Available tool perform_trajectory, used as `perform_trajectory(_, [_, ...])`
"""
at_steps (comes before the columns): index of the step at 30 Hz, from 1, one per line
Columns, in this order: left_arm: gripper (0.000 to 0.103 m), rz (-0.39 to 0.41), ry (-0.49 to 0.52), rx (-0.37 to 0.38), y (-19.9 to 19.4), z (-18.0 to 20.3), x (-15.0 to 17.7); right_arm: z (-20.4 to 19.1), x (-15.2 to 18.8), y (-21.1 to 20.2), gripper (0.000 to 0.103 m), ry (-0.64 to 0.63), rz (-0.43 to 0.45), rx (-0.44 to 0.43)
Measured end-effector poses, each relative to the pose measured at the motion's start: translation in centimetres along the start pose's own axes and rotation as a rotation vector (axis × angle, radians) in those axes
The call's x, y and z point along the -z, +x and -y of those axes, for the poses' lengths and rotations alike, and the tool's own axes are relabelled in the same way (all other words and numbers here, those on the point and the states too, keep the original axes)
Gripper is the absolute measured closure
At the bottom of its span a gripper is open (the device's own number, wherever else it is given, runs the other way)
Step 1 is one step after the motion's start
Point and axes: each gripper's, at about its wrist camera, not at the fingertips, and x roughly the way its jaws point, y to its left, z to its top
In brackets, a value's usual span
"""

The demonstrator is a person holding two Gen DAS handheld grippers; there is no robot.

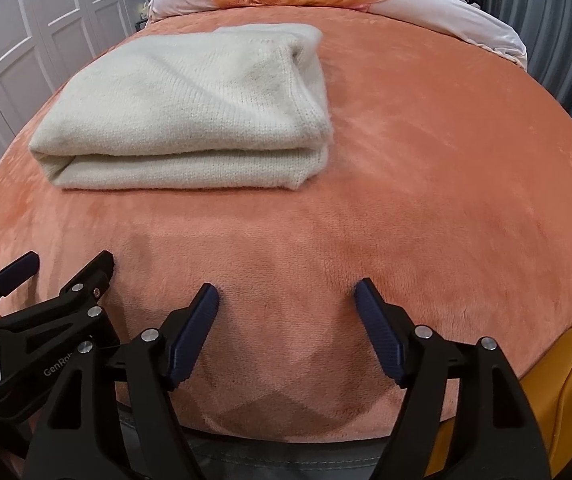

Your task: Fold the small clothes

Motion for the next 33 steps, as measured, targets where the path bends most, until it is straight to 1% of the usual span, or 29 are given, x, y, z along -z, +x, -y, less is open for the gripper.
perform_trajectory(15, [0.010,-0.006,-0.019,0.017,0.26,-0.31,-0.14,0.26,-0.76,0.28,0.033,0.001,-0.023,0.010])
perform_trajectory(33, [0.010,-0.006,-0.019,0.017,0.28,-0.32,-0.17,0.16,-0.63,0.29,0.033,0.004,-0.021,0.013])
